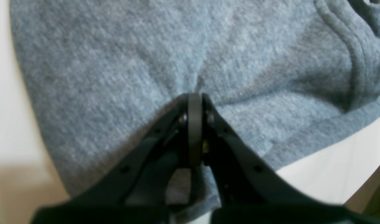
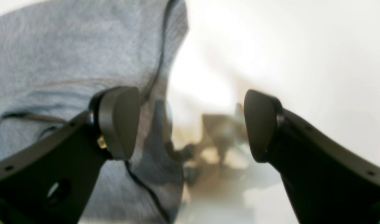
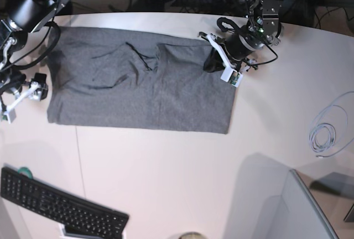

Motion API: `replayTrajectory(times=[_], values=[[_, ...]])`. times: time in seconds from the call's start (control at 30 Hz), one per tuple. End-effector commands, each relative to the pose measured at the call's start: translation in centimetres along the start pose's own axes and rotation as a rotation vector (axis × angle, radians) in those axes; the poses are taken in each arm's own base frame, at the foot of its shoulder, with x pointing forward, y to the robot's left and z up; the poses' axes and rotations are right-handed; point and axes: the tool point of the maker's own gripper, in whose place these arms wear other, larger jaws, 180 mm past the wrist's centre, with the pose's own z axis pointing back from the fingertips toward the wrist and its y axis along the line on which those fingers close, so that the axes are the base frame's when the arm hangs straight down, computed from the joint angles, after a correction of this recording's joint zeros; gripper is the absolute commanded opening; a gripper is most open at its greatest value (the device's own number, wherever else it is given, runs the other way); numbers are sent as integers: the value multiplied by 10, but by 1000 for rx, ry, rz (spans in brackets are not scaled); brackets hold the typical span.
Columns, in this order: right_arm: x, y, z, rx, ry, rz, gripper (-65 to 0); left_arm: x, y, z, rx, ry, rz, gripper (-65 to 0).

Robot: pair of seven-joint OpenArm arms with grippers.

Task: Layout the t-shirt on the table in an organized manner, then fold the t-shirt properly
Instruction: 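Pull the shirt corners outward with both grippers to square the fold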

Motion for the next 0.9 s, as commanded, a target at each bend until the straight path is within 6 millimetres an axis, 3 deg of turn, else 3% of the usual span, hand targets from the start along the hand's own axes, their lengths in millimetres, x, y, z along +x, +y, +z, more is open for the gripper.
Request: replayTrajectory(times=[0.0,0.27,0.43,0.6,0.67,0.8,0.87], values=[[15,-7,4,-1,-25,-1,-153,4,9,0,33,16,-24,-650],[-24,-13,-12,54,106,-146,-150,39,24,-6,54,-47,-52,-650],[-29,0,-12,118,112,-183,-150,65,59,18,163,-128,-36,-650],[-30,20,-7,256,85,-240,-150,63,98,60,274,-197,45,-650],[-31,25,-9,280,77,-252,-150,52,118,75,308,-195,78,-650],[-36,34,-22,320,70,-295,-150,28,145,86,340,-169,148,-650],[-42,29,-26,326,85,-313,-150,21,155,91,350,-166,177,-650]])
